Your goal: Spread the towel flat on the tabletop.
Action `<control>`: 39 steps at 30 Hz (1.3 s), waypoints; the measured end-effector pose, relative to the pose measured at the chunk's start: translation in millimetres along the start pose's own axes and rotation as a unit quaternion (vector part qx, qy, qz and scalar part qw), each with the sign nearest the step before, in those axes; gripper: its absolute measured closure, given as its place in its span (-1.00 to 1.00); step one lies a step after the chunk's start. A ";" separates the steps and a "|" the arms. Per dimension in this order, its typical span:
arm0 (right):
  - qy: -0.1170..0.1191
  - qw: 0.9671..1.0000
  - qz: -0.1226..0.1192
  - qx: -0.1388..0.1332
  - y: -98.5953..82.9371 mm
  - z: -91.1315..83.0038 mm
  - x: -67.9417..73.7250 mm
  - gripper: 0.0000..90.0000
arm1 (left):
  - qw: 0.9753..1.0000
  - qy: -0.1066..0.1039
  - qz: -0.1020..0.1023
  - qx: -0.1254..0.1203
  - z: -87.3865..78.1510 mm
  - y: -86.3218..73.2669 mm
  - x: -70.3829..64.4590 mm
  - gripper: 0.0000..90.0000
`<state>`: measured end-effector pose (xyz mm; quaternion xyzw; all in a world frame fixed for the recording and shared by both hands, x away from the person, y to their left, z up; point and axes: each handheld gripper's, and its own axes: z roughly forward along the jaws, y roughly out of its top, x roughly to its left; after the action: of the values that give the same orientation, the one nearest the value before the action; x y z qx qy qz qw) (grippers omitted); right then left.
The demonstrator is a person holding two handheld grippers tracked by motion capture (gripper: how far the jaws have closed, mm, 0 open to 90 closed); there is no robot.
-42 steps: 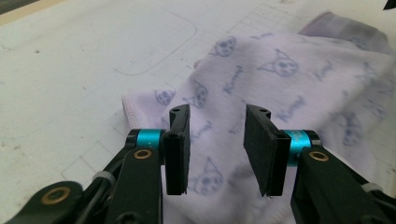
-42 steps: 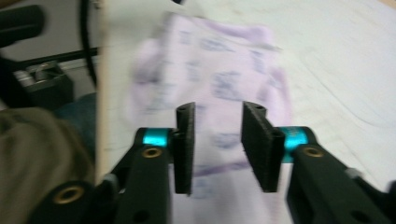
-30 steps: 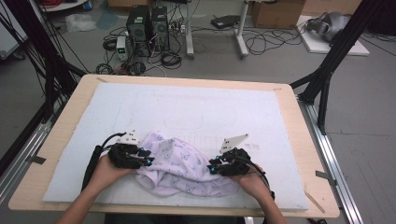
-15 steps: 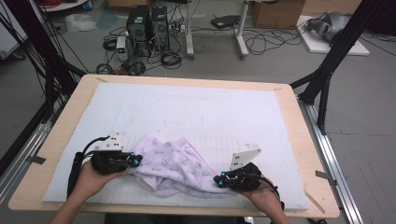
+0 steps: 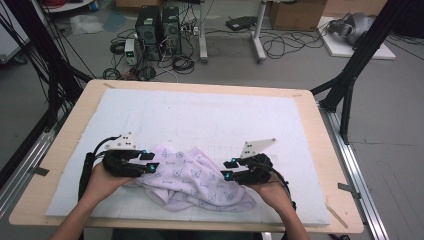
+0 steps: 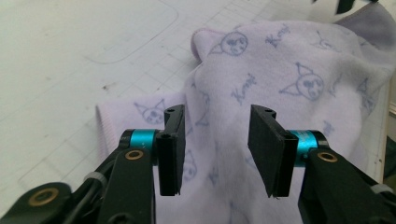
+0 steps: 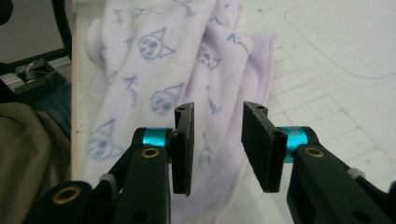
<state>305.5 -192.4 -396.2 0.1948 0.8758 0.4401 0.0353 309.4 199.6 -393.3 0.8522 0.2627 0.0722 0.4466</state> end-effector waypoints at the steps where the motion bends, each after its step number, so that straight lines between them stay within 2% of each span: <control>1: -0.003 1.000 0.000 0.003 0.8 6.5 -2.7 0.33 | 1.000 -0.001 -0.001 0.008 4.5 0.0 1.4 0.21; 4: 0.010 1.000 0.012 0.021 0.7 25.1 -8.5 0.20 | 0.999 -0.011 -0.007 0.034 16.8 -5.5 4.2 0.21; 6: 0.018 0.999 0.014 0.033 -1.3 36.4 -9.7 0.20 | 0.998 -0.020 -0.002 0.052 22.7 -11.3 3.4 0.39; 7: 0.023 0.999 0.018 0.038 -2.8 41.0 -9.5 0.26 | 0.998 -0.025 -0.004 0.055 25.4 -14.5 1.8 0.51; 8: 0.032 0.998 0.019 0.047 -3.7 45.1 -9.3 0.41 | 0.998 -0.030 -0.002 0.062 26.7 -16.8 0.9 0.63; 10: 0.046 0.997 0.007 0.059 -4.2 49.0 -6.9 0.83 | 0.998 -0.033 -0.002 0.060 27.0 -19.3 0.0 0.80; 13: 0.035 0.998 -0.010 0.055 -1.0 44.0 -3.9 0.92 | 0.999 -0.023 -0.007 0.043 20.4 -16.7 2.1 0.89; 17: 0.006 1.000 -0.006 0.021 1.0 18.5 -6.0 0.93 | 1.000 -0.007 -0.008 0.016 7.7 -3.0 3.7 0.91; 20: -0.023 1.000 -0.009 0.003 4.8 -6.7 -7.4 0.93 | 1.000 0.004 -0.002 -0.009 -0.6 11.9 2.0 0.91; 25: -0.069 0.997 -0.022 -0.028 17.4 -54.2 -1.8 0.93 | 0.999 0.013 0.010 -0.049 -11.0 35.6 -4.2 0.91; 29: -0.091 0.994 -0.048 -0.036 25.9 -80.8 17.0 0.93 | 0.998 0.007 0.031 -0.059 -16.7 43.4 -17.7 0.91; 31: -0.093 0.994 -0.056 -0.030 22.5 -84.3 27.4 0.93 | 0.998 0.002 0.035 -0.052 -17.6 39.3 -24.1 0.91; 33: -0.085 0.995 -0.056 -0.016 12.5 -79.7 35.4 0.93 | 0.999 -0.005 0.038 -0.037 -15.7 28.6 -30.3 0.91; 37: -0.053 0.998 -0.037 0.011 -17.5 -57.5 46.2 0.93 | 0.999 -0.020 0.036 0.013 -5.5 -4.8 -41.3 0.90; 39: -0.032 0.999 -0.027 0.026 -30.7 -43.1 48.6 0.93 | 0.999 -0.026 0.032 0.026 -2.2 -17.9 -43.2 0.88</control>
<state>241.2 -223.4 -388.6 0.1863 0.8901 0.4099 0.0705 265.0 187.3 -401.6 0.8730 0.2253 0.0580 0.4287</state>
